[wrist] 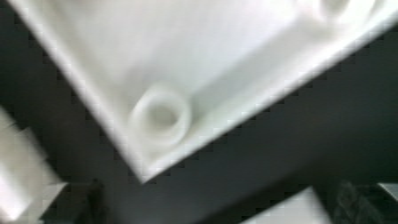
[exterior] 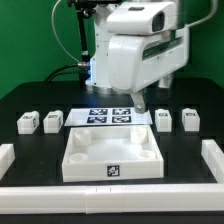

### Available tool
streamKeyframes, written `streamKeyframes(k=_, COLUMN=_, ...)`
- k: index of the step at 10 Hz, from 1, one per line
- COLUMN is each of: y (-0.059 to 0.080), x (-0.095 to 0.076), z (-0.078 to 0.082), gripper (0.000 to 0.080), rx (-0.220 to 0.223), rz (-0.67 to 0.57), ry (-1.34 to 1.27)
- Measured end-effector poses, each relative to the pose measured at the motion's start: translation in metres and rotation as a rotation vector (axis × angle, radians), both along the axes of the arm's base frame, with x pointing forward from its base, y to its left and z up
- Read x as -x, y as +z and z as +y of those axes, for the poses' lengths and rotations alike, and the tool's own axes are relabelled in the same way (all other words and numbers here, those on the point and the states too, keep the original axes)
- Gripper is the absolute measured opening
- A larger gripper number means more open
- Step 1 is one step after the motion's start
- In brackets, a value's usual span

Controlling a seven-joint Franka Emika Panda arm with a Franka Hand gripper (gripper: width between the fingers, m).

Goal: Assemble one leg

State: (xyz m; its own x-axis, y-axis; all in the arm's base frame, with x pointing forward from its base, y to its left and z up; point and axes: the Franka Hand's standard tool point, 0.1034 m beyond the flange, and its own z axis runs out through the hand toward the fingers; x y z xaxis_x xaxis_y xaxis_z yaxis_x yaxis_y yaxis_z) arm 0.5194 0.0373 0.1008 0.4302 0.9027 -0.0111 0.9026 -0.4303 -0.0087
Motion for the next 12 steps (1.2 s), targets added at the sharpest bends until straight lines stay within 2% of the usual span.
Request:
streamKeyframes(k=1, y=-0.013, x=0.028, z=-0.018, gripper=0.065, rx=-0.003, rz=0.026, ry=0.157)
streamKeyframes(k=3, y=-0.043, x=0.056, z=-0.047, gripper=0.065, rx=-0.024, rz=0.026, ry=0.426)
streamKeyframes(k=5, y=-0.077, x=0.068, z=-0.051, gripper=0.065, rx=-0.049, rz=0.035, ry=0.516)
streamKeyframes(k=6, y=-0.088, x=0.07, z=-0.051, gripper=0.065, rx=-0.056, rz=0.04, ry=0.512)
streamKeyframes(k=7, y=-0.095, x=0.071, z=-0.057, gripper=0.065, rx=-0.062, rz=0.048, ry=0.502)
streamKeyframes(k=9, y=-0.095, x=0.07, z=-0.059, gripper=0.065, rx=-0.062, rz=0.047, ry=0.493)
streamKeyframes(k=11, y=-0.095, x=0.071, z=-0.06, gripper=0.0405, rx=-0.061, rz=0.047, ry=0.492)
streamKeyframes(k=12, y=-0.095, x=0.071, z=-0.06, gripper=0.0405, rx=-0.062, rz=0.048, ry=0.492)
